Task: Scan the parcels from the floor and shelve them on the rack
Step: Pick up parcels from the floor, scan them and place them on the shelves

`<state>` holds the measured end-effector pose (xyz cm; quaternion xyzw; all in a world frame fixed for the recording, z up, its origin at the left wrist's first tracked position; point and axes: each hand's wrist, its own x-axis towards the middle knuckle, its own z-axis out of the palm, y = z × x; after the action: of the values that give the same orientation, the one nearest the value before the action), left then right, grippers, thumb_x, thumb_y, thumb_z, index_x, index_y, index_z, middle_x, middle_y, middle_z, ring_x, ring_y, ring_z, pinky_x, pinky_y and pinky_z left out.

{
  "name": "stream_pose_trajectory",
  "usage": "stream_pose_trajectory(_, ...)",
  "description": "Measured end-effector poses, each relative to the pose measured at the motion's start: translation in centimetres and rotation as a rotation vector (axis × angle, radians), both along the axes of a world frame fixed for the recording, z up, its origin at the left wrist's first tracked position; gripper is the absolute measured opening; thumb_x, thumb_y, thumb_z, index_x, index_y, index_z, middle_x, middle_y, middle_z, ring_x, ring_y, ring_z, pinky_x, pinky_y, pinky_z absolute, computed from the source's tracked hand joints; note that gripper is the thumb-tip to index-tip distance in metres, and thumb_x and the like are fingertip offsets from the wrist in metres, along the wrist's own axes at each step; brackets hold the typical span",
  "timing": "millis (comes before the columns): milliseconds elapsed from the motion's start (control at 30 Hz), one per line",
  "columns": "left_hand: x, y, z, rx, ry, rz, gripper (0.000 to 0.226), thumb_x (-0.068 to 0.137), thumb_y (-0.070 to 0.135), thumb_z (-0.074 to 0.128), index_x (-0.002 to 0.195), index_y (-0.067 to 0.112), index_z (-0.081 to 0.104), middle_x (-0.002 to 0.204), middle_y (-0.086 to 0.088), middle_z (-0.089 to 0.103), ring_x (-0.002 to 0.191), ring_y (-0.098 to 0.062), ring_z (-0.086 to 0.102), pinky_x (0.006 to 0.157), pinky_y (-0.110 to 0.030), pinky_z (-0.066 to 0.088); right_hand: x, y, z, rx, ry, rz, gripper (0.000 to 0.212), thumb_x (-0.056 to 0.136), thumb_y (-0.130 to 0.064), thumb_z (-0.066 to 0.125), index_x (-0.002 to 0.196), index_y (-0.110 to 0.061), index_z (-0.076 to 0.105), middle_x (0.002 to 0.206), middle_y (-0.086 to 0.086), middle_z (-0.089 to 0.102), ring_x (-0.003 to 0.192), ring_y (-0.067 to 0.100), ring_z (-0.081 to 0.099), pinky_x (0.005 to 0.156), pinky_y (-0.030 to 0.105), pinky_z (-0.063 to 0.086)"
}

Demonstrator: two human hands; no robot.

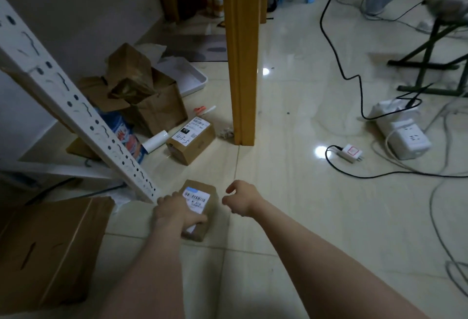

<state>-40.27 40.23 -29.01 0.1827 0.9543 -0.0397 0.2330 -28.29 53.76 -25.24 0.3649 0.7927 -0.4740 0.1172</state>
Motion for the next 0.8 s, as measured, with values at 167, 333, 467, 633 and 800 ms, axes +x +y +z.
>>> stream_pose_trajectory(167, 2.3, 6.2, 2.2, 0.256, 0.047, -0.053, 0.091, 0.069, 0.068, 0.074, 0.132, 0.01, 0.044, 0.13, -0.011, 0.053, 0.123, -0.03, 0.05, 0.096, -0.038, 0.044, 0.8, 2.2, -0.2, -0.223, 0.043, -0.449, 0.07, 0.09, -0.047, 0.064, 0.138, 0.001, 0.045, 0.135, 0.019, 0.053, 0.119, 0.034, 0.055, 0.091, 0.042, 0.05)
stream_pose_trajectory(333, 3.8, 10.5, 4.5, 0.393, 0.037, -0.21, 0.082, 0.074, 0.046, 0.077, 0.135, 0.008, 0.037, 0.134, -0.013, 0.05, 0.125, -0.032, 0.05, 0.099, -0.041, 0.046, 2.2, 3.0, 0.7, -0.372, 0.105, -0.613, 0.053, 0.085, -0.034, 0.069, 0.128, -0.006, 0.056, 0.103, 0.008, 0.063, 0.074, 0.017, 0.057, 0.069, 0.034, 0.052)
stream_pose_trajectory(467, 3.6, 10.9, 4.3, 0.752, -0.341, -0.091, 0.066, 0.069, 0.04, 0.088, 0.112, 0.011, 0.047, 0.106, -0.003, 0.061, 0.095, -0.018, 0.063, 0.076, -0.032, 0.052, 3.9, 4.4, 1.8, -0.433, 0.195, -0.734, 0.045, 0.083, -0.035, 0.068, 0.122, -0.012, 0.058, 0.098, 0.003, 0.066, 0.076, 0.016, 0.059, 0.066, 0.029, 0.045)
stream_pose_trajectory(633, 2.8, 11.5, 5.0, 1.001, -0.688, 0.173, 0.053, 0.064, 0.044, 0.084, 0.095, 0.013, 0.055, 0.106, -0.007, 0.07, 0.095, -0.024, 0.062, 0.078, -0.036, 0.047, 5.5, 6.2, 3.1, -0.509, 0.299, -0.746, 0.029, 0.085, -0.032, 0.058, 0.112, -0.02, 0.062, 0.1, 0.004, 0.065, 0.089, 0.024, 0.062, 0.099, 0.045, 0.048)
stream_pose_trajectory(800, 3.6, 11.7, 5.8, 1.108, -0.845, 0.335, 0.062, 0.072, 0.033, 0.082, 0.121, 0.008, 0.054, 0.11, -0.013, 0.073, 0.102, -0.033, 0.07, 0.085, -0.046, 0.056, 5.8, 6.4, 3.2, -0.545, 0.36, -0.744, 0.032, 0.085, -0.026, 0.049, 0.112, -0.019, 0.064, 0.097, 0.005, 0.066, 0.091, 0.026, 0.061, 0.099, 0.043, 0.048)
